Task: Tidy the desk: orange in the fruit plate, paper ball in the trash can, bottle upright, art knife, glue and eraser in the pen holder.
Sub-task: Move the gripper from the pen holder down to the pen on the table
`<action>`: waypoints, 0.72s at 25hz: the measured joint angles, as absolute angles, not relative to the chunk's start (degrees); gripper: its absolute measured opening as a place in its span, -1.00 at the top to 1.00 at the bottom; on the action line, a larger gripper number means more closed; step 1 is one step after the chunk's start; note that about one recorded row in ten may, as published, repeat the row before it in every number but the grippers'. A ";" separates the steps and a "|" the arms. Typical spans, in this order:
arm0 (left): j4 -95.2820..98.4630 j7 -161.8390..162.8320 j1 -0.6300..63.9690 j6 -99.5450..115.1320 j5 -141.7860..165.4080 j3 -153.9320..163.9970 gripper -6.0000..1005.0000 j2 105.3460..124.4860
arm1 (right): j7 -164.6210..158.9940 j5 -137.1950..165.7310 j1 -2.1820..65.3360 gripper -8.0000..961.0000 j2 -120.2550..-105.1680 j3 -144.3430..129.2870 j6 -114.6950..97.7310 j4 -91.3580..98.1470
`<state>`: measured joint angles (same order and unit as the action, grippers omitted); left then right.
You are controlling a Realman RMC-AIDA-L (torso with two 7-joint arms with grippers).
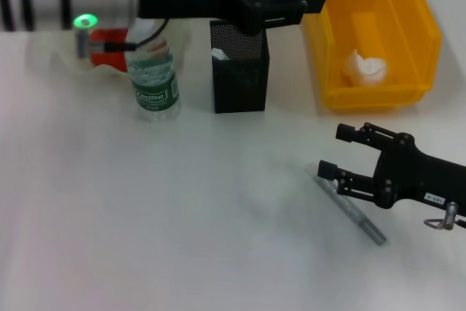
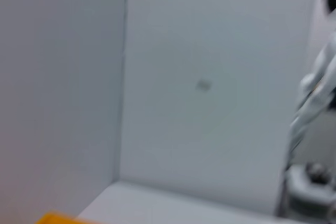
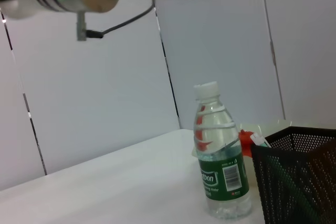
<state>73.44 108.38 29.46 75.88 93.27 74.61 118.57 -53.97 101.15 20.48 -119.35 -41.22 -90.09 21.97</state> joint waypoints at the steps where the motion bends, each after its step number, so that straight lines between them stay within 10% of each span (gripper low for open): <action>1: 71.03 106.06 29.57 78.19 90.83 72.85 0.07 118.56 | -53.99 101.15 20.52 -0.59 -119.36 -41.22 -90.09 21.97; 11: 56.18 89.55 29.64 92.02 83.95 61.43 0.07 118.35 | -54.31 101.16 20.57 -0.59 -119.36 -41.22 -90.20 21.97; 18: 51.97 77.27 21.30 96.99 84.46 59.31 -0.34 118.38 | -55.36 101.06 20.57 -0.59 -119.35 -41.18 -90.77 22.49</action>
